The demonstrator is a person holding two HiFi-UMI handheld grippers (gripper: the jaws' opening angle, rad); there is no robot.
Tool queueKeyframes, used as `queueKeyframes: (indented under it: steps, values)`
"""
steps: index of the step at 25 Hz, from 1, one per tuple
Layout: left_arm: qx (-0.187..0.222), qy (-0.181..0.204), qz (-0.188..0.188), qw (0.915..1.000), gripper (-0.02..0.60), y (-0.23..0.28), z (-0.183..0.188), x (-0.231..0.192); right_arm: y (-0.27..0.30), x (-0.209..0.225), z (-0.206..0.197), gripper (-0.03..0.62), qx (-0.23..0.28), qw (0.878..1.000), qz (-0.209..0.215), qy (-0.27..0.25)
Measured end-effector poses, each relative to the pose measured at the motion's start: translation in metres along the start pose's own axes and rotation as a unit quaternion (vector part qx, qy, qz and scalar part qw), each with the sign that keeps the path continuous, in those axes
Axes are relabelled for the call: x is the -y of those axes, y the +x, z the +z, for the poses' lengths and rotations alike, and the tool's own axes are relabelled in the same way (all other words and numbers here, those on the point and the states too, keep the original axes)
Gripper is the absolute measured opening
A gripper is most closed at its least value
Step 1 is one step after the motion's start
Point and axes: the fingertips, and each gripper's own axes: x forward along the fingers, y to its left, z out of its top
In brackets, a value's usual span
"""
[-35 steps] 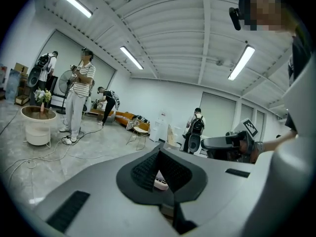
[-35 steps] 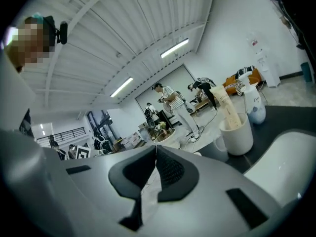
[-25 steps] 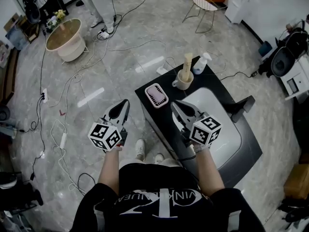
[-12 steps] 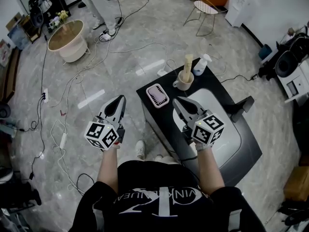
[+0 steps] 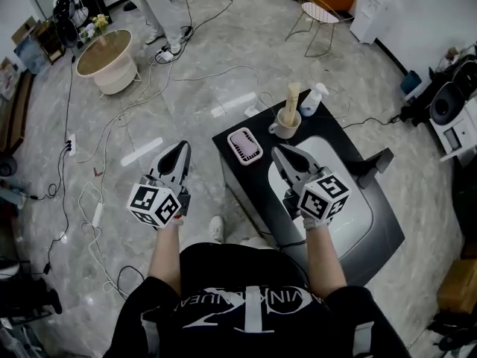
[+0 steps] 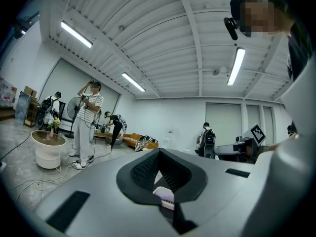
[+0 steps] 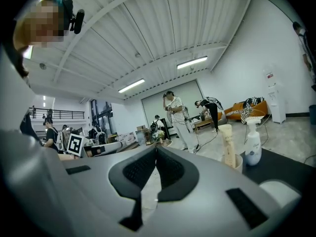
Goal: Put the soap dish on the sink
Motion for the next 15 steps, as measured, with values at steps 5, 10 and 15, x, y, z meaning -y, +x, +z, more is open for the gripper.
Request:
queueKeyframes:
  steps: [5,10,15]
  values:
    - [0.002,0.002,0.003,1.0000,0.014,-0.0004,0.0010,-0.0013,0.0003,0.0035,-0.0004,0.025,0.002,1.000,-0.005,0.002]
    - [0.000,0.003,0.007,1.0000,0.014,-0.0003,0.0005,-0.0016,-0.0006,0.0054,-0.0006,0.026,0.003,1.000,-0.006,0.005]
    - [-0.005,0.000,0.006,1.0000,0.014,0.0008,-0.0028,0.0005,-0.0032,0.0079,-0.0027,0.026,0.003,1.000,-0.007,0.013]
